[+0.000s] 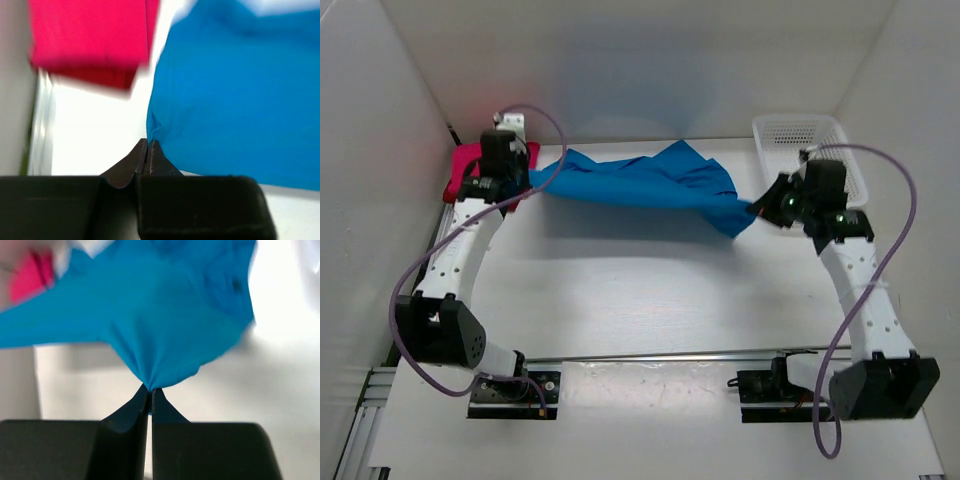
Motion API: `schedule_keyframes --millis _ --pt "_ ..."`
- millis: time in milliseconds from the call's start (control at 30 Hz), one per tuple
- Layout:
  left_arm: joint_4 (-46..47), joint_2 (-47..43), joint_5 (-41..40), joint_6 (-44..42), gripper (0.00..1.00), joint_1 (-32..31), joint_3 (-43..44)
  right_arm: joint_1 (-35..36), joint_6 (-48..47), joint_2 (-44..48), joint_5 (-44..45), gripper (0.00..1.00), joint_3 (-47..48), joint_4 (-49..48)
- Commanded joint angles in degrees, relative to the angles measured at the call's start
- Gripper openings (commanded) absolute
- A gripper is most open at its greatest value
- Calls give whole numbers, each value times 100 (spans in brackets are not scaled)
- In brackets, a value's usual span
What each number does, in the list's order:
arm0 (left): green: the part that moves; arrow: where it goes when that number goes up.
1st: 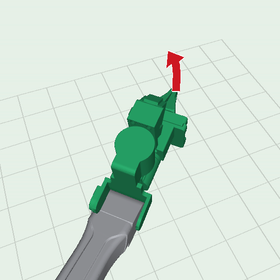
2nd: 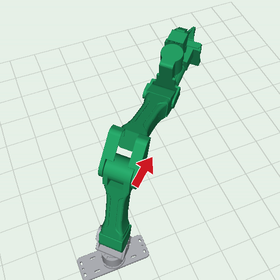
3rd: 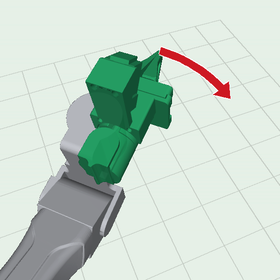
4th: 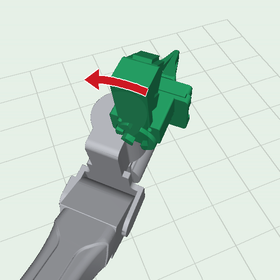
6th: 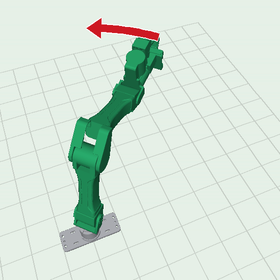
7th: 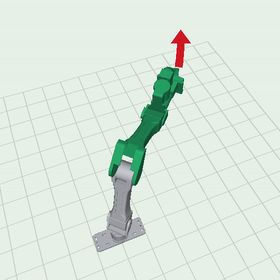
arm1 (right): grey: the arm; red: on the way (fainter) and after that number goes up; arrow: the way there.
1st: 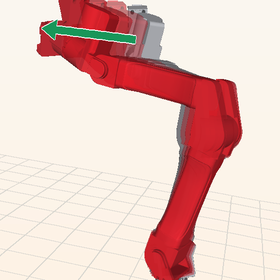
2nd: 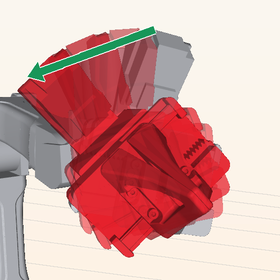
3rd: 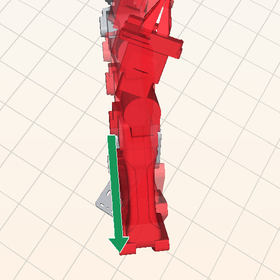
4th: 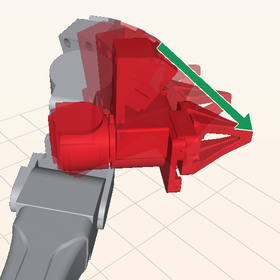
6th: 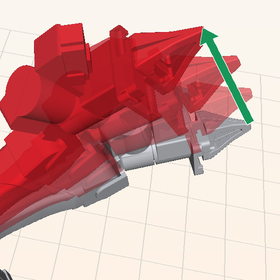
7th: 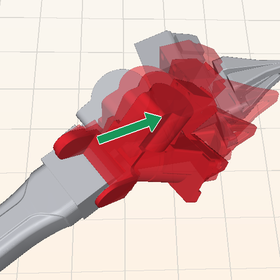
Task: Fold and stack the t-shirts
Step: Flatten out the tshirt
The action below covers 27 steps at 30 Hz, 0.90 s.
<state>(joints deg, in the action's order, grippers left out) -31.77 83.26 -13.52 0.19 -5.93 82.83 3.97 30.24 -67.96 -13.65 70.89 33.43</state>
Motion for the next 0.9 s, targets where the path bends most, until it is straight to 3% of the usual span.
schedule_keyframes --millis 0,233,367,500,667,867 --pt "-233 -951 -89 -19 10 22 -827 279 -211 1283 187 0 -592 233" --pt "-1180 -2505 -406 -19 10 22 -3181 579 464 3725 319 0 -2612 1235" --pt "-1682 -2868 -458 -19 10 22 -3887 579 763 4317 -14 0 -3326 1605" --pt "-1973 -3106 -345 -19 10 22 -4327 579 765 4257 -243 0 -3758 1605" --pt "-1983 -3115 -344 -19 10 22 -4512 579 431 3625 -77 0 -3636 1413" --pt "-1816 -2606 -336 -19 10 75 -4303 579 35 2080 151 0 -3004 894"
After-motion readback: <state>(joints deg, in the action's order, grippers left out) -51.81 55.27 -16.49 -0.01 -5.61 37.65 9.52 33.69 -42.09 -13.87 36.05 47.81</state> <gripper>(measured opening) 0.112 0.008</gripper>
